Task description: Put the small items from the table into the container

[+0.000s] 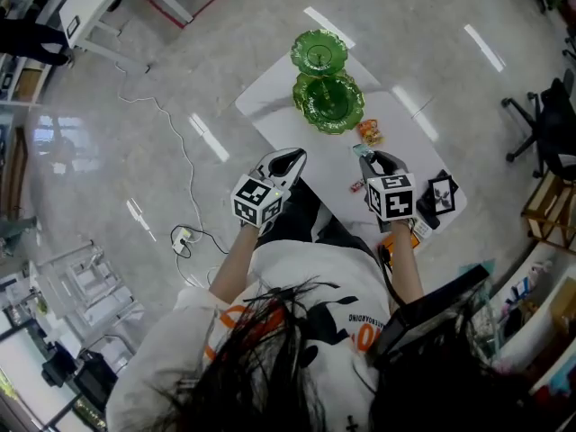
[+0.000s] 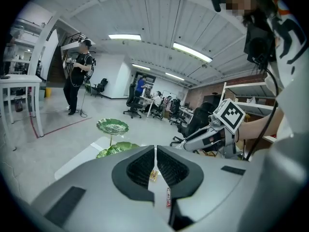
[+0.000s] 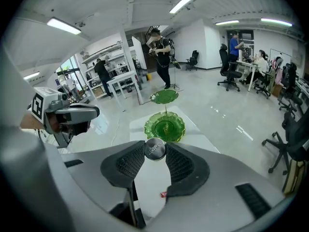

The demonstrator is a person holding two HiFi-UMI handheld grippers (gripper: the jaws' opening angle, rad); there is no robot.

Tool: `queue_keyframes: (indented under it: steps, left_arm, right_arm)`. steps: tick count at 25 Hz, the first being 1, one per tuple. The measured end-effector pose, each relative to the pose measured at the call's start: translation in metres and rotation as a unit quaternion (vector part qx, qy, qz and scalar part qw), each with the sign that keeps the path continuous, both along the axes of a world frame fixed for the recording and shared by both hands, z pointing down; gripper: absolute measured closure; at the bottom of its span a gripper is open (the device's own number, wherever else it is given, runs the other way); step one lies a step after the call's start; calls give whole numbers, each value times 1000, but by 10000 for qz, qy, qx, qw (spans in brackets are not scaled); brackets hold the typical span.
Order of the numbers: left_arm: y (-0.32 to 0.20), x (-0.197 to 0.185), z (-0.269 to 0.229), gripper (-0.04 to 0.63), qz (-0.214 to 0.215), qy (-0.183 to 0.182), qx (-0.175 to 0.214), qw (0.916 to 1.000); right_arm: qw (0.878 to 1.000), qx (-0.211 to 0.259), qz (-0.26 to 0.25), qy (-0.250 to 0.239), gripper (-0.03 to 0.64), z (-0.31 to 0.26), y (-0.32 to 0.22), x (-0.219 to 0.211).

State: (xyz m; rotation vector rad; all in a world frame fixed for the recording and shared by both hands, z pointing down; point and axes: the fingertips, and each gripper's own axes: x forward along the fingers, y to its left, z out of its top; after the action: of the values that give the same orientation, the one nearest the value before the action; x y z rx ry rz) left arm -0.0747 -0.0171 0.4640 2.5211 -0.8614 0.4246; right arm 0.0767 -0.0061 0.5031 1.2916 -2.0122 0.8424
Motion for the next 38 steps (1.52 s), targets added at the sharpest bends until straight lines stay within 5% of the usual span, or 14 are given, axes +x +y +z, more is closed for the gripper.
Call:
queue_keyframes:
  steps: [15, 26, 38]
  left_arm:
    - [-79, -35, 24, 585, 411, 142, -312, 9986]
    - [-116, -50, 43, 584, 694, 60, -477, 9964]
    - [-137, -55, 55, 586, 787, 105, -592, 9951]
  right_arm:
    - [9984, -321, 343, -326, 471, 47, -106, -65]
    - [9817, -935, 1273, -1062, 471, 124, -166, -75]
    - [9788, -890, 1594, -923, 446, 137, -192, -64]
